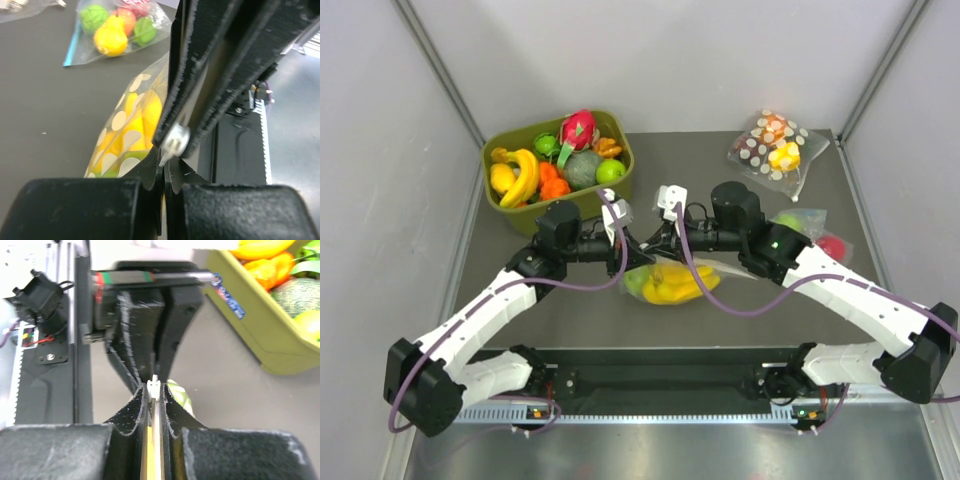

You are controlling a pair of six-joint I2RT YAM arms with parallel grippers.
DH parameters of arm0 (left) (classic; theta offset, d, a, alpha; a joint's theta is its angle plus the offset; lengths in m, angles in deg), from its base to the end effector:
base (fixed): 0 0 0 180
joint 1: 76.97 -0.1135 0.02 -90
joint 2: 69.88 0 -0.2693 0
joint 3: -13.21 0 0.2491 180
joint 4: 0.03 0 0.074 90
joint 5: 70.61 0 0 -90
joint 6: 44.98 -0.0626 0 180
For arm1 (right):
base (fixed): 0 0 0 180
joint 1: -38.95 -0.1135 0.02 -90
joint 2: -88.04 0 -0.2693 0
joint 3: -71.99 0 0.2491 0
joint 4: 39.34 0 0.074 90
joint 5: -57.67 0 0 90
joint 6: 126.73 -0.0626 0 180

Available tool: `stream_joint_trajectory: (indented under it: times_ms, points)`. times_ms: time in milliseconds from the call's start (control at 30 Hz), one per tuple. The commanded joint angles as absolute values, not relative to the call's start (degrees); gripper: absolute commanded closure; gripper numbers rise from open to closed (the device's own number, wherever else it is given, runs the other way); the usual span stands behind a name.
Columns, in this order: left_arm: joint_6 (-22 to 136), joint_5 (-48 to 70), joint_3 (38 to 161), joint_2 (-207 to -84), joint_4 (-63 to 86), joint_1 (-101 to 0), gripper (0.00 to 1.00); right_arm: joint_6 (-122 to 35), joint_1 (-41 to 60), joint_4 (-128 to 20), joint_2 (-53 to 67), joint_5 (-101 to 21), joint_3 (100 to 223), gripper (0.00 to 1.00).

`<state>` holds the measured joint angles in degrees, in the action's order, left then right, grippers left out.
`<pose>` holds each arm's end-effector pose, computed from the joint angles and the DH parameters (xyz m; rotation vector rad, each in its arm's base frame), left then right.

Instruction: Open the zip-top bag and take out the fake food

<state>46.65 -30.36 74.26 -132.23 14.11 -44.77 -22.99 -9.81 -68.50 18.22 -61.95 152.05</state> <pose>0.1898 -0.1760 0.3159 1.0888 1.5710 -1.1988 0.1704 0.2413 0.3689 -1.3094 1.4570 0.8991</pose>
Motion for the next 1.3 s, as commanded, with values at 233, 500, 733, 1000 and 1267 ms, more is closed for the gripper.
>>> stream_joint_trajectory:
  times_ms: [233,500,733,1000,1267]
  points:
    - [47.4,-23.9,72.9,-125.6,8.8,-45.2,1.00,-21.5,-9.3,-68.9,20.9,-54.6,151.2,1.00]
    - [47.7,-15.3,72.6,-124.7,10.2,-48.9,1.00,-22.0,-5.7,-69.8,24.6,-52.7,147.5,1.00]
    - [51.0,-0.5,70.3,-122.8,8.7,-53.3,1.00,-24.4,-2.3,-70.3,28.0,-50.4,144.7,1.00]
    - [51.4,15.8,70.6,-124.0,12.3,-53.7,1.00,-25.0,-1.9,-74.5,29.4,-44.9,145.5,1.00]
    - [52.9,25.0,70.4,-124.9,15.4,-53.8,1.00,-25.9,-1.7,-79.4,30.9,-41.4,146.7,1.00]
